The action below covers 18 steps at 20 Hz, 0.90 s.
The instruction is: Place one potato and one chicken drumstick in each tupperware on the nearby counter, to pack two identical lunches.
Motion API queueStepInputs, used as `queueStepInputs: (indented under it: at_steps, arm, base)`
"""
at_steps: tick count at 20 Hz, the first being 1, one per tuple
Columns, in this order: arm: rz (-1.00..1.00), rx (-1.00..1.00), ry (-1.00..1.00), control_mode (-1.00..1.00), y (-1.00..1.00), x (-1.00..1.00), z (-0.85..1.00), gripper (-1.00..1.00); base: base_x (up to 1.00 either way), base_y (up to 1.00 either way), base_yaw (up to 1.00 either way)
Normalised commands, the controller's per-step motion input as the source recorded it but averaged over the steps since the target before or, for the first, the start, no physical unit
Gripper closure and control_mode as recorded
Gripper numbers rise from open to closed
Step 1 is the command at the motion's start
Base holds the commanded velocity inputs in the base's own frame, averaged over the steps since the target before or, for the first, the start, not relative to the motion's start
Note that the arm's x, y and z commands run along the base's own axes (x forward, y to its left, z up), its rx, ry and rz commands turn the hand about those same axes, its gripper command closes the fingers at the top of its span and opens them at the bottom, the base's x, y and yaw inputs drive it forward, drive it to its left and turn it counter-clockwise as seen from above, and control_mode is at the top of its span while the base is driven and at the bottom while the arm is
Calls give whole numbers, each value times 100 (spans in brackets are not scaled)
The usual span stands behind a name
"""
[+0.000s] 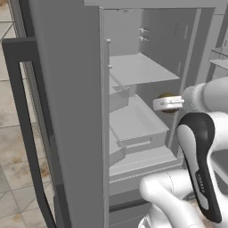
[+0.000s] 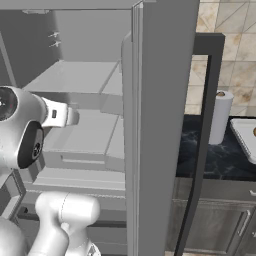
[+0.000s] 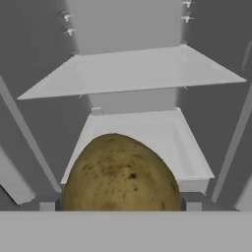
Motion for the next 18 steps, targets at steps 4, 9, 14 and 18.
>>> queueStepInputs:
  at_steps: [4,9,14,18]
  arm:
    - [-1,0,9,-100,-2,-76,8,100]
    - [-1,0,17,-100,-3,-74,5,100]
    - [0,0,2,100,-2,-14,0,100]
    - [0,0,0,100,0,0,0,100]
  base:
    - [0,0,0]
    - [0,0,0]
    - [-69,-26,0]
    - [-100,-40,0]
